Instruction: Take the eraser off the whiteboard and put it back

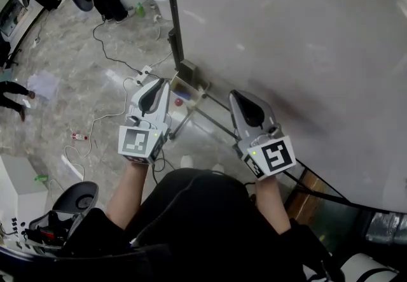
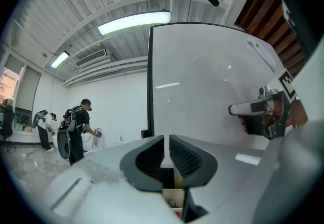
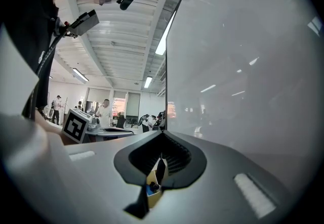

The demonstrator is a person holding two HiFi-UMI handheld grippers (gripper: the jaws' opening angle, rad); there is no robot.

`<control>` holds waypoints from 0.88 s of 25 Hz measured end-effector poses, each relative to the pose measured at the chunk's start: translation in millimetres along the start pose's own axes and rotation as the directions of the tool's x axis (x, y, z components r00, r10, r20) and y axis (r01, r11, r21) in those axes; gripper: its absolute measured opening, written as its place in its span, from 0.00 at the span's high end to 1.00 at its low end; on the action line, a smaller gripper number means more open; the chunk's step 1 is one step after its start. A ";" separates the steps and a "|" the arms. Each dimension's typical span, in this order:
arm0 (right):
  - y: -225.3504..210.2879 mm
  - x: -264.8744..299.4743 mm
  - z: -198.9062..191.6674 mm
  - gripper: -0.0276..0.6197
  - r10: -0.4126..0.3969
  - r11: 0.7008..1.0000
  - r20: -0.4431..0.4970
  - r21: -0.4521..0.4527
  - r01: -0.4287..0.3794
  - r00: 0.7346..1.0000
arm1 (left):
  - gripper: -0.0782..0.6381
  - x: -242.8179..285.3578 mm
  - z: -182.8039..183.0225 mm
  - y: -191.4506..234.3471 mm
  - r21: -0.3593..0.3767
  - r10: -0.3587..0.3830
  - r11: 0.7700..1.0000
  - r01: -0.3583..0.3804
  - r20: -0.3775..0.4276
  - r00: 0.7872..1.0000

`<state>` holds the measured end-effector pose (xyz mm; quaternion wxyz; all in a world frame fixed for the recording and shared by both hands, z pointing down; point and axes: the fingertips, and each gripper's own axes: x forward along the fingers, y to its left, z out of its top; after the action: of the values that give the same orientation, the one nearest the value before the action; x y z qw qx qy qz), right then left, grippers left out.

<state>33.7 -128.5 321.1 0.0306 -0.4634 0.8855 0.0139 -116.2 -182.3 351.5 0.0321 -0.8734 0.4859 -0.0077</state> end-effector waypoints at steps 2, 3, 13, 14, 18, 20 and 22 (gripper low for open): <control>-1.8 -0.8 -1.1 0.94 0.001 1.000 0.006 0.005 -0.001 1.000 | 0.85 -7.0 2.6 3.0 0.001 0.013 1.000 -0.013 0.007 1.000; -2.3 -1.0 -2.6 0.94 0.002 1.000 0.006 0.008 -0.002 1.000 | 0.85 -10.2 3.6 4.5 0.003 0.019 1.000 -0.019 0.010 1.000; -2.5 -3.9 0.4 0.94 0.012 1.000 0.006 0.011 -0.012 1.000 | 0.88 -21.8 17.7 5.1 0.003 0.038 0.999 -0.038 0.036 0.999; -2.7 -4.1 0.3 0.94 0.012 1.000 0.006 0.010 -0.012 1.000 | 0.88 -21.8 16.9 4.4 0.002 0.038 0.999 -0.038 0.034 0.999; -3.7 -5.4 -1.2 0.94 0.012 1.000 0.002 0.003 -0.012 1.000 | 0.88 -22.2 15.1 4.4 0.002 0.044 0.999 -0.044 0.034 0.998; -4.3 -6.0 -2.6 0.94 0.012 1.000 -0.001 0.001 -0.012 1.000 | 0.88 -22.0 14.2 4.2 0.000 0.046 0.999 -0.046 0.033 0.998; -4.8 -6.2 -3.6 0.94 0.014 1.000 -0.002 -0.001 -0.014 1.000 | 0.88 -21.8 13.1 3.2 -0.001 0.046 0.999 -0.046 0.032 0.998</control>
<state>41.0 -126.4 325.2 0.0296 -0.4573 0.8887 0.0141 -129.8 -164.8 338.6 0.0399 -0.8620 0.5052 0.0071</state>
